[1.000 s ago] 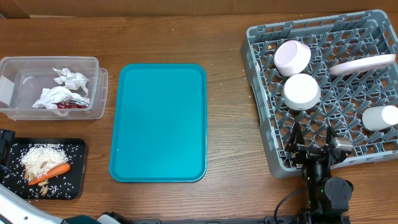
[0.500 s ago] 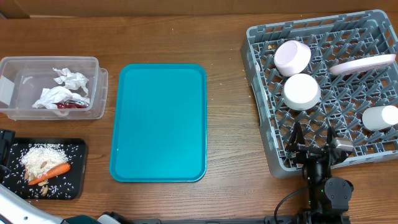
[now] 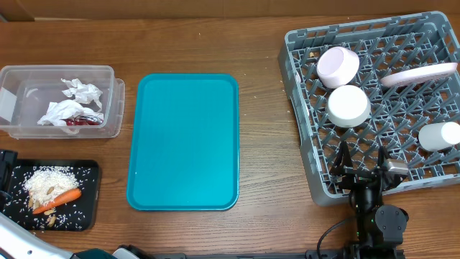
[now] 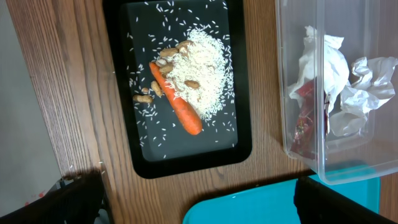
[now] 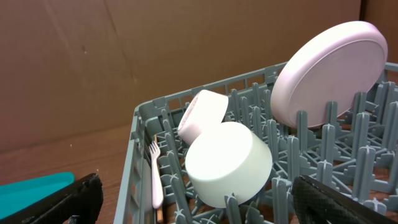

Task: Sort waste into correct bins and load items into the dishwasher

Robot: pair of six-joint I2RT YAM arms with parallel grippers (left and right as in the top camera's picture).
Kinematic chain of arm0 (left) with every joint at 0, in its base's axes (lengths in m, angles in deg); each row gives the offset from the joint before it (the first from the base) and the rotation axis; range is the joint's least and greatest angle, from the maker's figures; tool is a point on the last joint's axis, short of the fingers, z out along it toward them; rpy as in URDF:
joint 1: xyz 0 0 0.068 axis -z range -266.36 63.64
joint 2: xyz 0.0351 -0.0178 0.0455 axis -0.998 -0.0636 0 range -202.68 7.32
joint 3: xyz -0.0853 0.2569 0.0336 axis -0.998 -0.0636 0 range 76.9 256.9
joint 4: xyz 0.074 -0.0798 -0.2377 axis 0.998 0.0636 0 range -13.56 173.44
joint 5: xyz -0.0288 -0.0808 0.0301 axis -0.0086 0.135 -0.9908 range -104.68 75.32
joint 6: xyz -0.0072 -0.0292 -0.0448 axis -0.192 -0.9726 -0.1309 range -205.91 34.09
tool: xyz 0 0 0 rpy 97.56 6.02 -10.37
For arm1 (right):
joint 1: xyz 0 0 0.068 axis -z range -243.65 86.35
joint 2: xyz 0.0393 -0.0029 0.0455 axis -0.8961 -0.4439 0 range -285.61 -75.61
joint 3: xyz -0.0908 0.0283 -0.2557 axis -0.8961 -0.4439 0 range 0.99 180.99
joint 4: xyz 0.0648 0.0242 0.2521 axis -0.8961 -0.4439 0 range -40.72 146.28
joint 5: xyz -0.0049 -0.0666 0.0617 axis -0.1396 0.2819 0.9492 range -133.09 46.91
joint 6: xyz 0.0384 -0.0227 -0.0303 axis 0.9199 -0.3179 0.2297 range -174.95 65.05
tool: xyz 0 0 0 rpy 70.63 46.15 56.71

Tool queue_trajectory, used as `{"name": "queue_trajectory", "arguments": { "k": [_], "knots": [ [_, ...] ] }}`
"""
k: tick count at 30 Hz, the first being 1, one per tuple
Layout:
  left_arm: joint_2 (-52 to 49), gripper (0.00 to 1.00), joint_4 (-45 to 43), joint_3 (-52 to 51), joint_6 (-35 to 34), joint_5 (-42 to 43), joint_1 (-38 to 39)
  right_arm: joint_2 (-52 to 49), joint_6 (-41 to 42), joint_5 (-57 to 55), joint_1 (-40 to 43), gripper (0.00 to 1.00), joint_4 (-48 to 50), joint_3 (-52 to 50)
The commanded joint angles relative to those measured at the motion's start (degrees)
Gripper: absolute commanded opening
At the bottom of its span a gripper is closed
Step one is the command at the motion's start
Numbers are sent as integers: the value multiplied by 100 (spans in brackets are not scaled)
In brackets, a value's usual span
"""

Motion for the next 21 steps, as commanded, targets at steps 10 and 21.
{"name": "queue_trajectory", "arguments": {
  "k": [10,21],
  "knots": [
    [361,100,-343,-282,319,111,975,57,-42,-52,0,100,37,-59],
    [2269,100,-3901,-3263,1530,282,4957,57,-42,-52,0,100,37,-59]
  ]
}}
